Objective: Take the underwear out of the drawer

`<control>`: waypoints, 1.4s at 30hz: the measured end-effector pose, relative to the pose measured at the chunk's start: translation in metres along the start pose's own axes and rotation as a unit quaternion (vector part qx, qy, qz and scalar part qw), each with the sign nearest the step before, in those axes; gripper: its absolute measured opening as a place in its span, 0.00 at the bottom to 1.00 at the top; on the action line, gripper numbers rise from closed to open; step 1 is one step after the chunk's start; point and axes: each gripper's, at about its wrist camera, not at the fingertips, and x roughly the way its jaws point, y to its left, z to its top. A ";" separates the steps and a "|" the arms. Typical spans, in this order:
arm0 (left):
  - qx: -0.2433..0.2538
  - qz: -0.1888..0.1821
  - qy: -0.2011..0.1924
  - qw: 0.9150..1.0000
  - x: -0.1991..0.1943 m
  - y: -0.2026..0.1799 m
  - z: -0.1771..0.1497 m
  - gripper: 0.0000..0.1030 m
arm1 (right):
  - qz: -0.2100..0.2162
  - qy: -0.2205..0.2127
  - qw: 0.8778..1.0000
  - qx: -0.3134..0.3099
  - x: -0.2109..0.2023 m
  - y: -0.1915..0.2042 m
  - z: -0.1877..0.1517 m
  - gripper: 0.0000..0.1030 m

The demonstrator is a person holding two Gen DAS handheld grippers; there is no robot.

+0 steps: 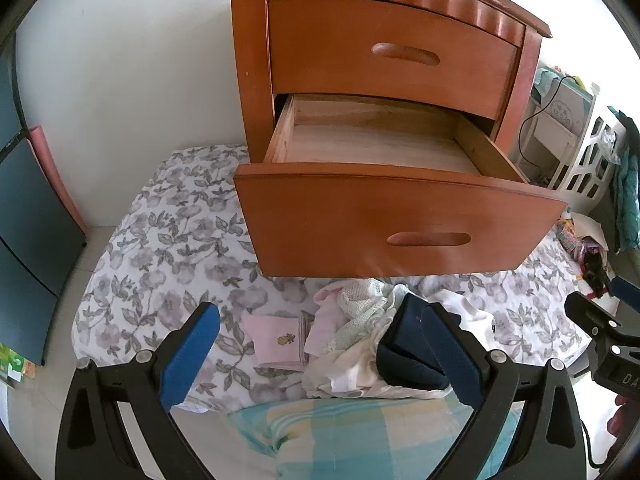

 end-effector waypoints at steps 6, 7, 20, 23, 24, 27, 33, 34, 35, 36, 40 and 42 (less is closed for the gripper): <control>-0.001 0.002 0.003 1.000 0.004 0.001 0.000 0.98 | -0.001 0.005 1.000 -0.002 0.005 0.000 0.000 1.00; -0.001 0.002 0.004 1.000 0.005 0.001 0.000 0.98 | -0.001 0.006 1.000 -0.002 0.005 0.000 0.000 1.00; 0.001 0.007 0.009 1.000 0.012 0.003 -0.001 0.98 | -0.003 0.011 1.000 0.001 0.011 -0.001 0.000 1.00; 0.004 0.011 0.008 1.000 0.012 0.003 -0.001 0.98 | -0.004 0.011 1.000 0.002 0.012 -0.002 -0.001 1.00; 0.004 0.013 0.008 1.000 0.012 0.003 -0.001 0.98 | -0.004 0.011 1.000 0.003 0.013 -0.003 0.000 1.00; 0.007 0.017 0.007 1.000 0.013 0.002 -0.001 0.98 | -0.005 0.011 1.000 0.003 0.013 -0.003 0.000 1.00; 0.016 0.032 0.000 0.999 0.013 0.000 -0.001 0.98 | -0.005 0.012 1.000 0.003 0.013 -0.004 0.001 1.00; 0.016 0.033 0.000 0.999 0.013 0.000 -0.001 0.98 | -0.005 0.011 1.000 0.003 0.013 -0.004 0.001 1.00; 0.016 0.033 -0.001 0.999 0.013 0.000 -0.001 0.98 | -0.005 0.011 1.000 0.003 0.013 -0.004 0.001 1.00; 0.015 0.033 -0.001 0.999 0.013 0.000 0.000 0.98 | -0.005 0.011 1.000 0.003 0.014 -0.004 0.001 1.00; 0.014 0.037 -0.007 0.999 0.012 0.000 0.000 0.98 | -0.005 0.012 1.000 0.003 0.014 -0.006 0.001 1.00; 0.013 0.037 -0.009 0.999 0.011 0.000 0.001 0.98 | -0.005 0.012 1.000 0.002 0.014 -0.005 0.001 1.00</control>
